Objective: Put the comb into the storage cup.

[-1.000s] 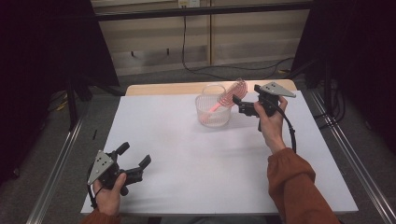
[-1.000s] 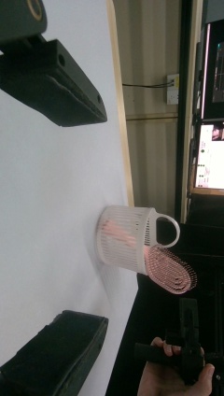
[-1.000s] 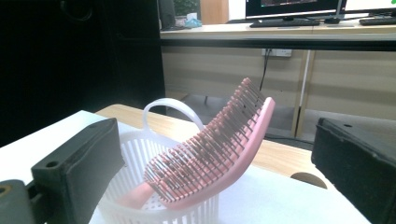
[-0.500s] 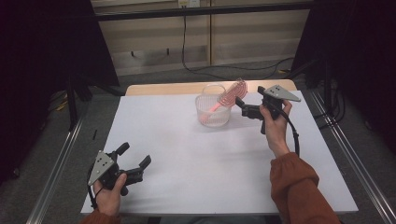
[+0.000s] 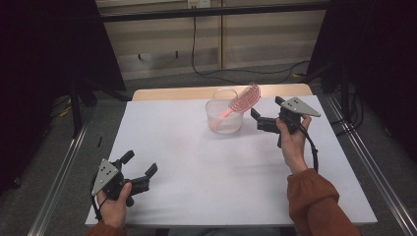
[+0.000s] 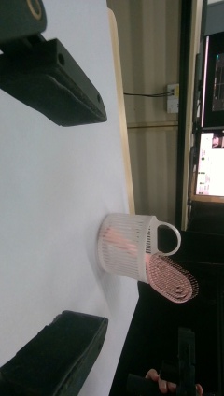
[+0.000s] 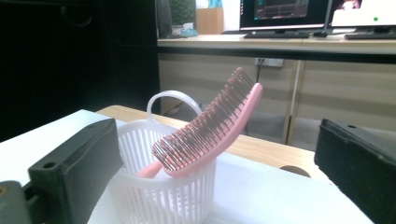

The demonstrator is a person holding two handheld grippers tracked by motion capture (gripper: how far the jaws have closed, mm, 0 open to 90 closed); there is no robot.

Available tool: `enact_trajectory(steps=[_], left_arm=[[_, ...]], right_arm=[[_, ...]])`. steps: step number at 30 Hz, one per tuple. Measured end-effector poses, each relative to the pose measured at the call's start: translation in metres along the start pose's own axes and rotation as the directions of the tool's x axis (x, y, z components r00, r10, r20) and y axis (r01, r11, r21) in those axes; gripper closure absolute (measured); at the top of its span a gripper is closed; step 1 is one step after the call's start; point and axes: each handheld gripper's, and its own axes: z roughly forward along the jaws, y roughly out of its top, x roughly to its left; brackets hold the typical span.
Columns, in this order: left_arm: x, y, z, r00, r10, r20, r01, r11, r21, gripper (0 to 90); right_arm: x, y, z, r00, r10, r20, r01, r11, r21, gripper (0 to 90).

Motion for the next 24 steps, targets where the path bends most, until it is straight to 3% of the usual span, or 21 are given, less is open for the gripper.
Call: enact_trajectory(steps=[15,24], left_arm=[[-0.002,0.002,0.0,0.9999,-0.009,-0.01,0.01,1.0,0.001,3.6],[-0.001,0.003,-0.002,0.9997,-0.016,-0.016,0.015,0.9998,-0.01,3.6]], right_arm=[[0.004,-0.009,-0.022,0.9997,-0.023,0.013,0.023,1.0,0.005,0.0],[0.011,-0.013,-0.038,0.9999,-0.013,0.003,0.013,1.0,-0.005,0.0]])
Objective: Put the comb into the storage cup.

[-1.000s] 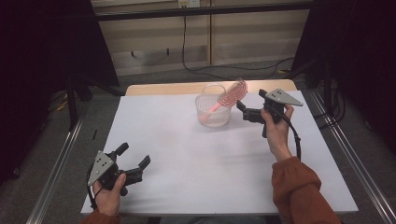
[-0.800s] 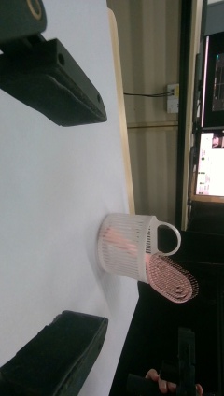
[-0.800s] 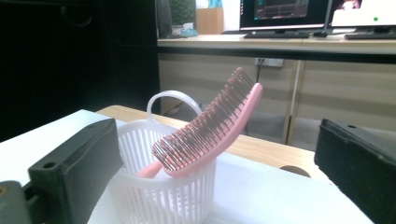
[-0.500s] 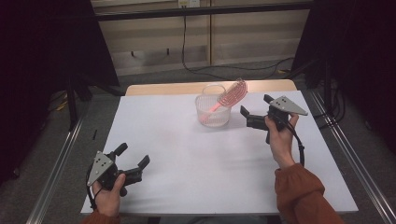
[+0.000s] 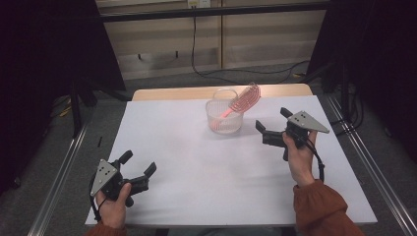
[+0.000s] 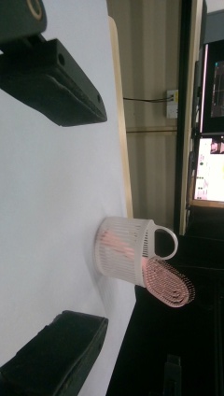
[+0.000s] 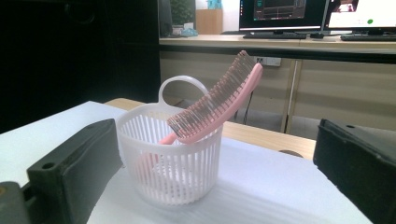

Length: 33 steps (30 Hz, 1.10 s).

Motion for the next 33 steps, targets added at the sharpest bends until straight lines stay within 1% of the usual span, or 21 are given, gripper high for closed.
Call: enact_trajectory(steps=[2,4,5,7,9,11,12,14,15,17,19,21,23,26,28,30,33], left_arm=[[0.0,0.0,0.0,1.0,0.005,0.004,-0.005,1.0,0.003,3.6],[0.0,0.0,-0.001,0.9998,-0.021,-0.002,0.021,0.9998,-0.005,3.8],[-0.001,0.0,-0.001,0.9997,-0.022,-0.012,0.022,0.9997,-0.014,3.9],[-0.001,0.001,-0.002,0.9998,-0.008,-0.021,0.007,0.9997,-0.022,3.9],[-0.001,0.002,-0.003,0.9999,-0.008,-0.013,0.008,0.9997,-0.025,3.8],[-0.001,0.001,-0.003,0.9998,-0.007,-0.017,0.007,0.9998,-0.02,3.8],[-0.001,0.001,-0.003,0.9999,-0.009,-0.015,0.008,0.9997,-0.021,3.9],[-0.002,0.001,-0.003,0.9998,-0.002,-0.019,0.002,0.9998,-0.018,3.9],[-0.002,0.001,-0.004,0.9998,0.0,-0.02,0.0,0.9999,-0.016,3.8],[-0.003,0.001,-0.004,0.9998,-0.009,-0.019,0.008,0.9999,-0.013,3.8],[-0.005,0.002,-0.005,0.9998,0.005,-0.017,-0.005,0.9999,-0.011,3.9],[-0.006,0.002,-0.006,0.9998,0.011,-0.017,-0.011,0.9998,-0.019,3.8],[-0.006,0.002,-0.006,0.9997,0.014,-0.019,-0.014,0.9997,-0.021,3.8],[-0.005,0.002,-0.006,0.9997,0.012,-0.02,-0.013,0.9998,-0.016,3.8],[-0.005,0.001,-0.006,0.9997,0.014,-0.021,-0.015,0.9998,-0.014,3.8],[-0.005,0.002,-0.007,0.9998,0.016,-0.015,-0.017,0.9998,-0.011,3.8],[-0.006,0.002,-0.007,0.9996,0.02,-0.021,-0.02,0.9997,-0.012,3.7]], right_arm=[[0.001,-0.002,-0.003,1.0,0.005,0.001,-0.005,1.0,-0.004,0.0],[0.002,-0.003,-0.007,0.9999,0.004,0.015,-0.004,1.0,-0.009,0.0],[0.002,-0.004,-0.008,0.9998,0.001,0.019,-0.001,1.0,-0.008,0.0],[0.002,-0.005,-0.012,0.9997,0.002,0.025,-0.002,1.0,-0.014,0.0],[0.002,-0.006,-0.015,0.9996,-0.008,0.026,0.008,1.0,-0.01,0.0],[0.002,-0.007,-0.018,0.9995,-0.011,0.028,0.011,1.0,-0.011,0.0],[0.002,-0.008,-0.019,0.9996,-0.012,0.025,0.013,1.0,-0.008,0.0],[0.002,-0.009,-0.024,0.9999,-0.003,0.01,0.003,1.0,-0.02,0.0],[0.002,-0.01,-0.026,0.9999,-0.004,0.01,0.004,1.0,-0.025,0.0],[0.003,-0.012,-0.031,0.9998,-0.01,0.015,0.011,1.0,-0.024,0.0],[0.003,-0.016,-0.034,0.9996,-0.019,0.022,0.02,1.0,-0.022,0.0],[0.004,-0.018,-0.037,0.9995,-0.017,0.027,0.017,1.0,-0.019,0.0],[0.004,-0.019,-0.039,0.9991,-0.015,0.039,0.016,1.0,-0.018,0.0],[0.005,-0.021,-0.043,0.9992,-0.011,0.039,0.012,1.0,-0.022,0.0],[0.007,-0.023,-0.045,0.9987,-0.015,0.049,0.016,1.0,-0.015,0.0],[0.007,-0.024,-0.047,0.9985,-0.027,0.048,0.028,1.0,-0.013,0.0],[0.007,-0.026,-0.052,0.9987,-0.028,0.042,0.029,0.999,-0.02,0.0]])
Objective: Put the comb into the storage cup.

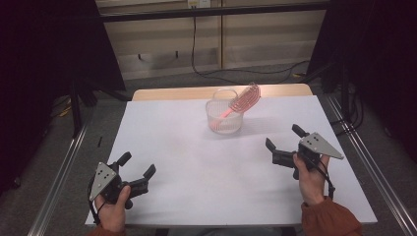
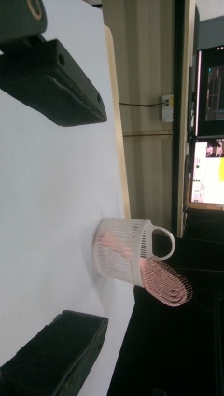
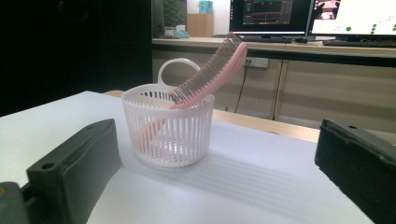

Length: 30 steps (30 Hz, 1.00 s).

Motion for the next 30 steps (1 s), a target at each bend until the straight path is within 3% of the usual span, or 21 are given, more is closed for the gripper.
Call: enact_trajectory(steps=[13,16,30], left_arm=[[-0.002,-0.003,0.0,1.0,0.004,0.005,-0.004,0.9998,0.017,3.6],[-0.002,-0.004,0.001,0.9999,-0.004,0.013,0.004,0.9997,0.023,3.6],[-0.003,-0.004,-0.001,1.0,0.004,-0.003,-0.004,0.9996,0.028,3.6]], right_arm=[[0.001,-0.012,-0.018,0.9999,-0.009,-0.004,0.009,1.0,0.013,0.0],[0.0,-0.013,-0.023,0.9999,0.013,-0.008,-0.013,1.0,0.018,0.0],[-0.01,-0.02,-0.053,0.9994,0.011,0.033,-0.012,1.0,0.011,0.0]])
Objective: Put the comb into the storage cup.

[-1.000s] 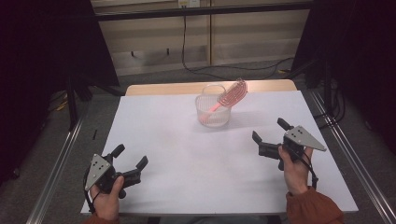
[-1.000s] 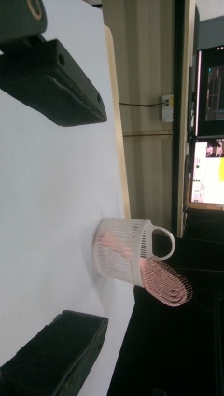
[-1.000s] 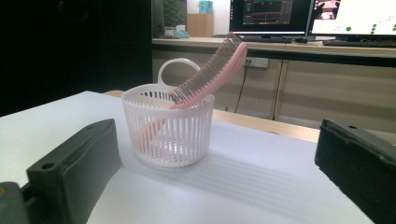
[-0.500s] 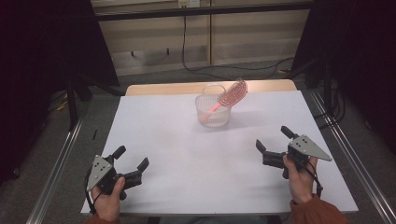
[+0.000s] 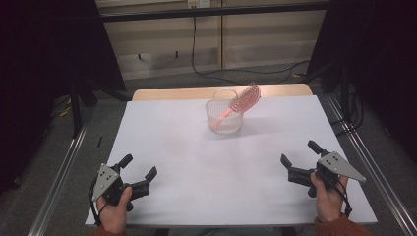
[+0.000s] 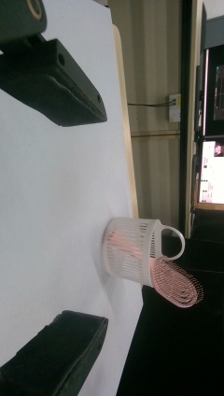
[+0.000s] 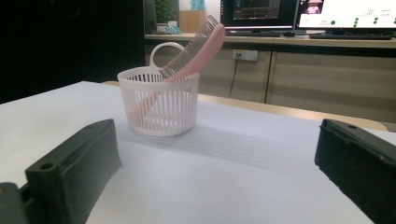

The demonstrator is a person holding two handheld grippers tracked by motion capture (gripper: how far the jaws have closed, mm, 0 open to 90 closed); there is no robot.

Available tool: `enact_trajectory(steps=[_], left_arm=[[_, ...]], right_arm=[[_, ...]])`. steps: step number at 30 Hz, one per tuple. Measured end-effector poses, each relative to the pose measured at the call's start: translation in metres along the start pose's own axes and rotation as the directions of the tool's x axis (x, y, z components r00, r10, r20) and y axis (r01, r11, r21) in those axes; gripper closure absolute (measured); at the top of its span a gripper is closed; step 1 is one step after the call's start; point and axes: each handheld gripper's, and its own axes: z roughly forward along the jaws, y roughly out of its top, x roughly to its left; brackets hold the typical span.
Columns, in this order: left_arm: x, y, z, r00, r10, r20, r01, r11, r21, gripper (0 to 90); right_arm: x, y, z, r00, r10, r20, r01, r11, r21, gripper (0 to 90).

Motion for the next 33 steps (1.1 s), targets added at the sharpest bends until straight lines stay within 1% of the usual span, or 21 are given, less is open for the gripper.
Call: enact_trajectory(steps=[1,4,8,13,14,15,17,20,23,25,28,33], left_arm=[[0.0,0.0,-0.001,1.0,0.006,0.0,-0.006,1.0,0.004,3.6],[0.0,-0.001,-0.001,0.9999,0.007,0.012,-0.007,1.0,0.007,3.6],[0.001,-0.001,-0.002,1.0,0.005,-0.004,-0.005,1.0,0.007,3.6],[0.002,-0.002,-0.004,1.0,0.001,-0.008,0.0,0.9999,0.012,3.6],[0.003,-0.003,-0.004,0.9999,0.002,-0.015,-0.002,0.9999,0.017,3.6],[0.004,-0.003,-0.004,0.9998,-0.006,-0.018,0.006,0.9998,0.017,3.6],[0.004,-0.003,-0.004,0.9998,-0.004,-0.018,0.005,0.9999,0.015,3.6],[0.004,-0.002,-0.003,0.9999,-0.006,-0.014,0.006,0.9999,0.014,3.6],[0.005,-0.001,-0.003,0.9999,-0.003,-0.015,0.003,1.0,0.007,3.6],[0.005,0.0,-0.003,0.9998,-0.014,-0.016,0.014,0.9999,-0.005,3.6],[0.005,-0.001,-0.002,0.9999,-0.008,-0.01,0.008,0.9999,0.008,3.6],[0.005,-0.001,-0.002,0.9999,-0.009,-0.007,0.009,0.9999,0.011,3.6]], right_arm=[[0.0,0.0,-0.002,1.0,-0.001,-0.001,0.001,1.0,-0.002,0.0],[0.001,-0.002,-0.007,0.9999,-0.007,-0.007,0.007,1.0,-0.001,0.0],[0.002,-0.004,-0.012,0.9997,-0.021,-0.015,0.021,1.0,-0.008,0.0],[0.002,-0.006,-0.016,0.9988,-0.036,-0.033,0.036,0.999,-0.006,0.0],[0.002,-0.005,-0.017,0.9988,-0.037,-0.032,0.037,0.999,-0.008,0.0],[0.002,-0.006,-0.019,0.9986,-0.041,-0.035,0.04,0.999,-0.008,0.0],[0.001,-0.008,-0.021,0.9988,-0.038,-0.032,0.038,0.999,-0.008,0.0],[0.001,-0.009,-0.02,0.9986,-0.044,-0.03,0.044,0.999,-0.005,0.0],[0.0,-0.011,-0.017,0.999,-0.028,-0.034,0.028,1.0,-0.011,0.0],[0.0,-0.012,-0.015,0.999,-0.028,-0.036,0.028,1.0,-0.013,0.0],[0.002,-0.012,-0.013,0.9986,-0.03,-0.043,0.029,0.999,-0.012,0.0],[0.003,-0.01,-0.011,0.9987,-0.043,-0.027,0.042,0.999,-0.011,0.0]])
